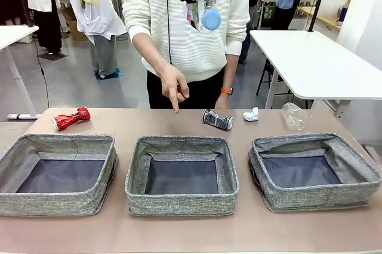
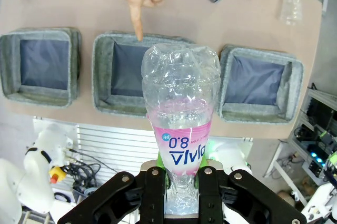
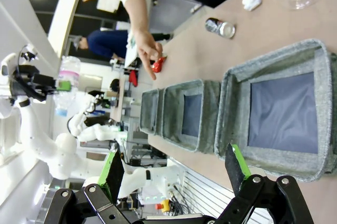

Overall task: Sort the waste into the appropriate baskets.
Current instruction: Place the picked waste into the Fabric basket indicated by the person.

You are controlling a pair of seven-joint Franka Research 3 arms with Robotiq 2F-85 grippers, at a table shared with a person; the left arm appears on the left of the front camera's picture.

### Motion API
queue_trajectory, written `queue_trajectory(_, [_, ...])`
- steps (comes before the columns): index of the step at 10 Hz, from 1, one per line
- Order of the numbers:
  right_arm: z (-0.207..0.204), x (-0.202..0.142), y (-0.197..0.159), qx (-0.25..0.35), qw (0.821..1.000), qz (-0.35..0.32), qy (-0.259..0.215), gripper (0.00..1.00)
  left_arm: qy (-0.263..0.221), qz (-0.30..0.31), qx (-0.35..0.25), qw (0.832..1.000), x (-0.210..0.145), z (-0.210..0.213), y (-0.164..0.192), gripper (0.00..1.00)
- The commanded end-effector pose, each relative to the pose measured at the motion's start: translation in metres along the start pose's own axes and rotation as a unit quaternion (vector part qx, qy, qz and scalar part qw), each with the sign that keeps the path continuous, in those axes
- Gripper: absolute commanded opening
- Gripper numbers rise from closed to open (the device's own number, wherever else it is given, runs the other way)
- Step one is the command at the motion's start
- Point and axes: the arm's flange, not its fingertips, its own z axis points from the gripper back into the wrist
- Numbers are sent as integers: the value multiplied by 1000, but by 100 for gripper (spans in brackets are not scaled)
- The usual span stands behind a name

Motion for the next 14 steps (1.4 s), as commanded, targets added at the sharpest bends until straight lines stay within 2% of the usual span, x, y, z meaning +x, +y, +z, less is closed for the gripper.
queue_trajectory(1, [0,2,1,10,1000,12,-4,100,-29,-23,6,999,-42,-56,16,22])
queue_trajectory(3, [0,2,1,10,1000,12,-4,100,-46,-31,5,998,-95,-131,35,22])
queue_trajectory(4, [0,2,1,10,1000,12,-4,100,-41,-28,6,999,-102,-165,40,22])
queue_trajectory(5, [0,2,1,10,1000,12,-4,100,-36,-15,18,999,-99,-198,48,22])
queue_trajectory(6, [0,2,1,10,1000,12,-4,100,-13,-58,5,998,-94,-229,54,22])
queue_trajectory(7, [0,2,1,10,1000,12,-4,100,-27,-43,32,998,-83,-262,63,22])
queue_trajectory(8, [0,2,1,10,1000,12,-4,100,-20,-36,41,998,-71,-287,68,22])
queue_trajectory(10, [0,2,1,10,1000,12,-4,100,4,-57,39,998,-62,-306,60,22])
queue_trajectory(12, [0,2,1,10,1000,12,-4,100,-3,-57,35,998,-59,-303,58,22])
queue_trajectory(13, [0,2,1,10,1000,12,-4,100,-3,-55,35,998,-58,-303,58,29])
queue_trajectory(14, [0,2,1,10,1000,12,-4,100,0,-61,38,997,-58,-304,58,76])
